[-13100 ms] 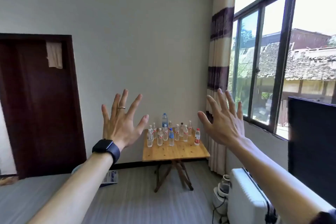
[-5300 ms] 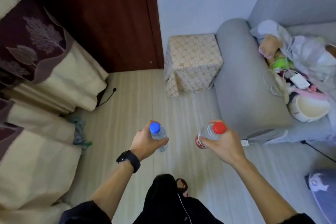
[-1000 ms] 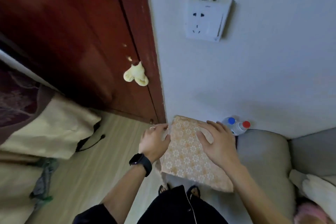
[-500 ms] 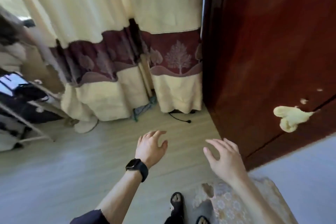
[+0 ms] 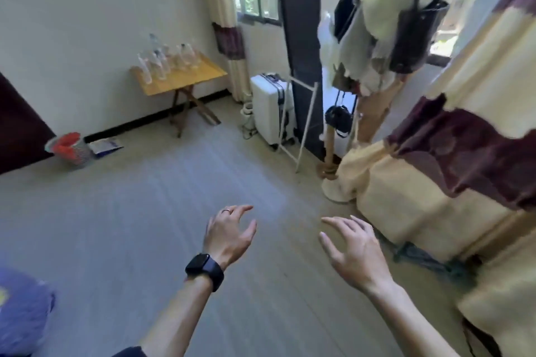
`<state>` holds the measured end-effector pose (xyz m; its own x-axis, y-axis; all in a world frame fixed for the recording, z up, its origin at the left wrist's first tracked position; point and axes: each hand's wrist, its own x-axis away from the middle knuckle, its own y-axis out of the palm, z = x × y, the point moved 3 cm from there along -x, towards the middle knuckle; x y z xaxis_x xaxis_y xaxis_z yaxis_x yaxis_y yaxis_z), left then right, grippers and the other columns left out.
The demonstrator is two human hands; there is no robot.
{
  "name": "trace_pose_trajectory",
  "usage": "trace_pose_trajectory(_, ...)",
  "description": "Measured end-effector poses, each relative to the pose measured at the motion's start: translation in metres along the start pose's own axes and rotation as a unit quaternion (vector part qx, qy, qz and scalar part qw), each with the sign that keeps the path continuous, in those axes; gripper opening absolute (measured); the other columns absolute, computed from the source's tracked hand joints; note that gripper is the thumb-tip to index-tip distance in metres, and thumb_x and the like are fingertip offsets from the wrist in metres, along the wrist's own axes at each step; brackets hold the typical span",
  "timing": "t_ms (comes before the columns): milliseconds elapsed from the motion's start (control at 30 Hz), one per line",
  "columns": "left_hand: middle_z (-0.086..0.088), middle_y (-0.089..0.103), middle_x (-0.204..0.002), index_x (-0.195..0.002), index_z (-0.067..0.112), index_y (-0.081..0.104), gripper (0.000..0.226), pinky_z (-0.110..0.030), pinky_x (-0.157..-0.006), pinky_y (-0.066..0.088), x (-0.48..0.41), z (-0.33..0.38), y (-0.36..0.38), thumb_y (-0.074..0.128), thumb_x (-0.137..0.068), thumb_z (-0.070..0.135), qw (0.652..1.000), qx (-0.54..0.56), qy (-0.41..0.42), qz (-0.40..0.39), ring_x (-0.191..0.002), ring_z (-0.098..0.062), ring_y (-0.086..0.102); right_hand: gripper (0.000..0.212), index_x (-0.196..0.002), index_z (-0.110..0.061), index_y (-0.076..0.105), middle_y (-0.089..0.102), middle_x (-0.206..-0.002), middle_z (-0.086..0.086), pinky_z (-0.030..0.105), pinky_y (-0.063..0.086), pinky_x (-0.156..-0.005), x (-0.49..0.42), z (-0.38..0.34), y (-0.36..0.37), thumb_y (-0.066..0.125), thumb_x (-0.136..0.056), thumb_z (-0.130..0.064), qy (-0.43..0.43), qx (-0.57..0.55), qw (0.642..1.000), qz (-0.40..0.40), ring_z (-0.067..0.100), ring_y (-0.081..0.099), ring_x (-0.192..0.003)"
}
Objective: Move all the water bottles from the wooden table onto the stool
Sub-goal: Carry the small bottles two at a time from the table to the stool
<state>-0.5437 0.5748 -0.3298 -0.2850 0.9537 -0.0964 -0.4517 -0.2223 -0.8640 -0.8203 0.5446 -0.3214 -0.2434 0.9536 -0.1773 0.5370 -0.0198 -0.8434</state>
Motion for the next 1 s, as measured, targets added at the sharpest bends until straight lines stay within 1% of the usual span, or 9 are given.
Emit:
trace_pose_trajectory(100,0.0,0.065,-0.13,-0.129,0.029,0.063,0.041,-0.036,-0.102,0.04,-0.04,-0.054,-0.05,0.059,-0.091,0.043,0.997,-0.013,-0.041,0.061,-0.124,-0.022,0.056,0.041,-0.127,-0.036,0.064,0.065,-0.127,-0.012,0.036,0.036,-0.11,-0.07,-0.072,0.027,0.06,-0.09,-0.053,-0.078,0.014,0.997,-0.009,0.023,0.044,-0.133)
trace_pose_trajectory(167,-0.002,0.066,-0.128,-0.129,0.028,0.064,0.041,-0.036,-0.1,0.04,-0.07,-0.082,-0.08,0.059,-0.091,0.042,0.994,-0.011,-0.057,0.088,-0.122,-0.024,0.057,0.042,-0.129,-0.035,0.062,0.064,-0.129,-0.011,0.036,0.035,-0.112,-0.112,-0.115,0.043,0.059,-0.092,-0.053,-0.109,0.012,0.994,-0.007,0.023,0.042,-0.135)
trace_pose_trajectory(267,-0.003,0.064,-0.13,-0.13,0.029,0.063,0.04,-0.037,-0.102,0.039,-0.116,-0.117,-0.117,0.062,-0.092,0.039,0.992,-0.007,-0.063,0.113,-0.124,-0.024,0.055,0.045,-0.134,-0.037,0.058,0.06,-0.134,-0.013,0.036,0.032,-0.113,-0.171,-0.169,0.068,0.053,-0.094,-0.056,-0.137,0.013,0.99,-0.021,0.021,0.035,-0.139)
trace_pose_trajectory(400,0.0,0.063,-0.132,-0.131,0.03,0.061,0.041,-0.037,-0.104,0.04,-0.184,-0.15,-0.159,0.061,-0.092,0.04,0.989,-0.019,-0.046,0.139,-0.124,-0.022,0.054,0.048,-0.137,-0.039,0.053,0.057,-0.139,-0.014,0.037,0.032,-0.114,-0.245,-0.22,0.088,0.05,-0.094,-0.06,-0.155,0.018,0.988,-0.02,0.019,0.03,-0.142)
trace_pose_trajectory(533,0.0,0.061,-0.133,-0.131,0.029,0.061,0.04,-0.039,-0.107,0.039,-0.257,-0.172,-0.183,0.061,-0.092,0.039,0.988,-0.013,-0.037,0.152,-0.127,-0.022,0.051,0.048,-0.137,-0.038,0.054,0.059,-0.137,-0.011,0.04,0.034,-0.115,-0.321,-0.248,0.1,0.052,-0.093,-0.059,-0.168,0.006,0.986,-0.003,0.022,0.033,-0.141)
trace_pose_trajectory(700,0.003,0.061,-0.132,-0.13,0.031,0.061,0.039,-0.038,-0.108,0.038,-0.356,-0.196,-0.189,0.063,-0.091,0.038,0.986,-0.001,-0.039,0.163,-0.128,-0.02,0.05,0.049,-0.136,-0.041,0.053,0.059,-0.136,-0.015,0.04,0.034,-0.114,-0.43,-0.259,0.124,0.047,-0.092,-0.062,-0.178,-0.006,0.984,0.0,0.02,0.032,-0.14)
trace_pose_trajectory(867,0.004,0.061,-0.132,-0.129,0.032,0.062,0.038,-0.034,-0.108,0.038,-0.454,-0.227,-0.194,0.064,-0.091,0.037,0.98,0.003,-0.079,0.18,-0.128,-0.018,0.05,0.049,-0.136,-0.04,0.053,0.059,-0.135,-0.014,0.039,0.035,-0.113,-0.548,-0.267,0.158,0.05,-0.091,-0.061,-0.192,-0.025,0.981,-0.018,0.019,0.034,-0.139)
trace_pose_trajectory(1000,0.004,0.06,-0.133,-0.129,0.033,0.062,0.038,-0.037,-0.106,0.04,-0.526,-0.248,-0.212,0.064,-0.091,0.036,0.973,0.008,-0.113,0.2,-0.128,-0.019,0.05,0.049,-0.135,-0.041,0.052,0.058,-0.136,-0.016,0.036,0.035,-0.112,-0.642,-0.288,0.186,0.05,-0.091,-0.061,-0.213,-0.034,0.976,-0.037,0.018,0.034,-0.139)
